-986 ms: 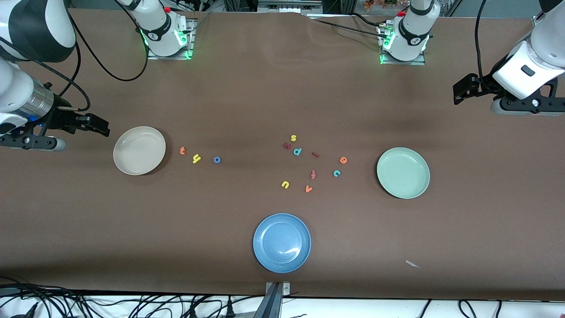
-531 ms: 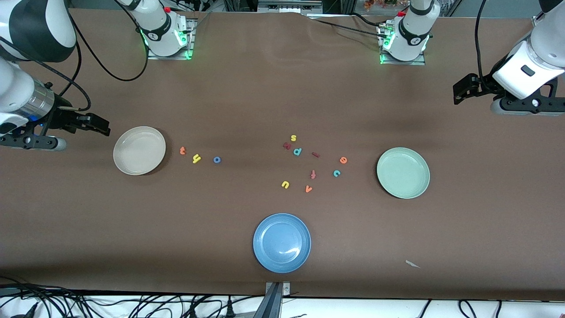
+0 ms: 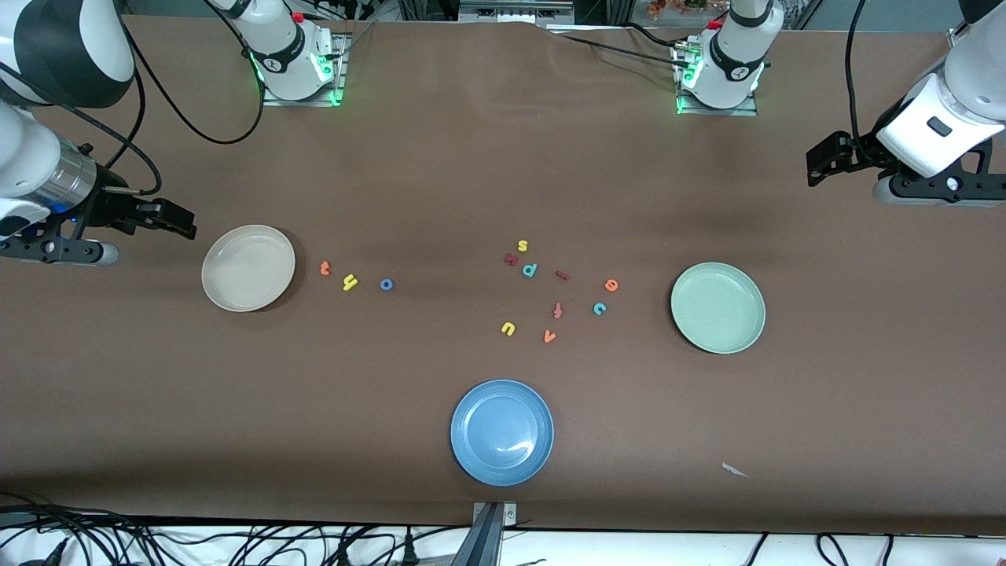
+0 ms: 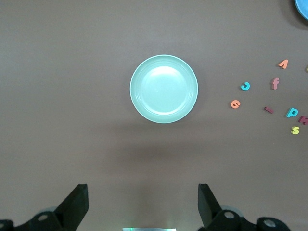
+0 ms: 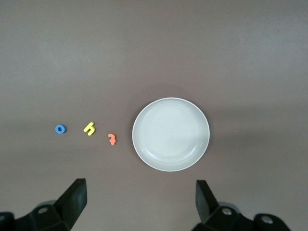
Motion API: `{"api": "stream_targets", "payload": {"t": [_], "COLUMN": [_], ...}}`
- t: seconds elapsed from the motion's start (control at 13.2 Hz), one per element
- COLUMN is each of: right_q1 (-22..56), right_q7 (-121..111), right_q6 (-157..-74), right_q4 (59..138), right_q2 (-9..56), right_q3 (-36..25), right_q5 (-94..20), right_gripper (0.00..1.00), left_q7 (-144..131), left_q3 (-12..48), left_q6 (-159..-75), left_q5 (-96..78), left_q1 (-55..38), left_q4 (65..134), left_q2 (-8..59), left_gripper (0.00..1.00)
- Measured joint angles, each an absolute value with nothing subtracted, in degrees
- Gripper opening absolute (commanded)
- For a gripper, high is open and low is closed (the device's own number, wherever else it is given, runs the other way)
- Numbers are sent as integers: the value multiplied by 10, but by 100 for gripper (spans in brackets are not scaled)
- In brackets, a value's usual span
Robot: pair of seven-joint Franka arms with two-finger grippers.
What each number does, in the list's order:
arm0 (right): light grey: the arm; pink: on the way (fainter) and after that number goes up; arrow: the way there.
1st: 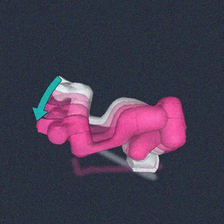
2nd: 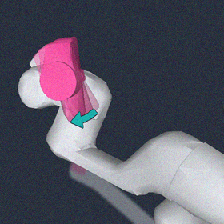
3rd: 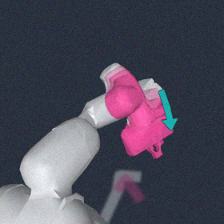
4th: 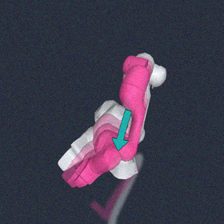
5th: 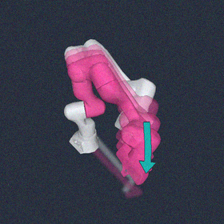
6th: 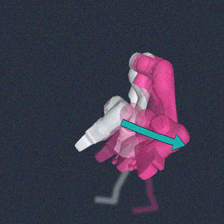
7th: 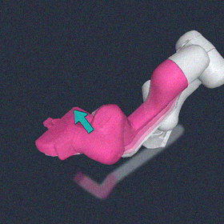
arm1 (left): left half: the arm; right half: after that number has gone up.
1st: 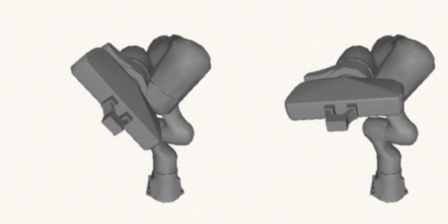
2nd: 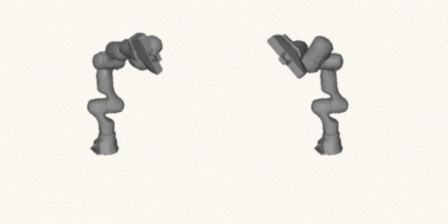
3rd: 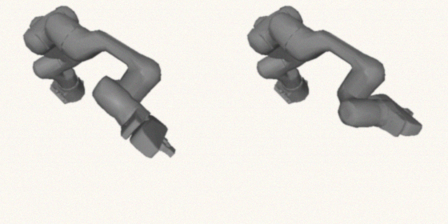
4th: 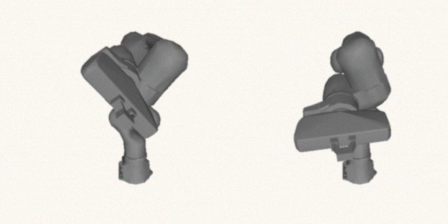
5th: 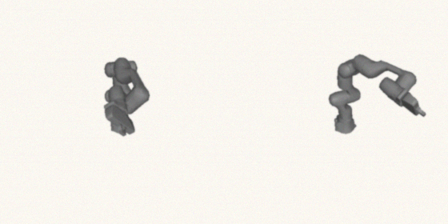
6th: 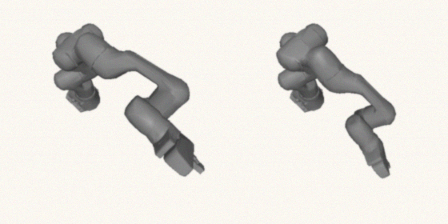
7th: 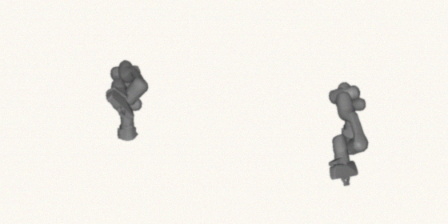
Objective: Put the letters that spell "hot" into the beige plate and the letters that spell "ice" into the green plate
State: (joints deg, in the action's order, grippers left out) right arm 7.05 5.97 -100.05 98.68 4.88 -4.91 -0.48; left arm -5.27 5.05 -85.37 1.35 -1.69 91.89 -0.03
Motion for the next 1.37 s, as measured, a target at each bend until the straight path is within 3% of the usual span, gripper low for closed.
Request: {"api": "stream_targets", "payload": {"t": [1.37], "right_q1": [78], "right_q7": [60], "right_q6": [-998], "right_q4": [987], "right_q2": [49], "right_q3": [-44], "right_q5": [-1], "right_gripper": [100], "left_q7": [-53], "left_q3": [58], "left_q6": [-842], "left_q5": [14], "left_q1": [-17], "left_q4": [914], "left_q2": [7], "left_gripper": [100]}}
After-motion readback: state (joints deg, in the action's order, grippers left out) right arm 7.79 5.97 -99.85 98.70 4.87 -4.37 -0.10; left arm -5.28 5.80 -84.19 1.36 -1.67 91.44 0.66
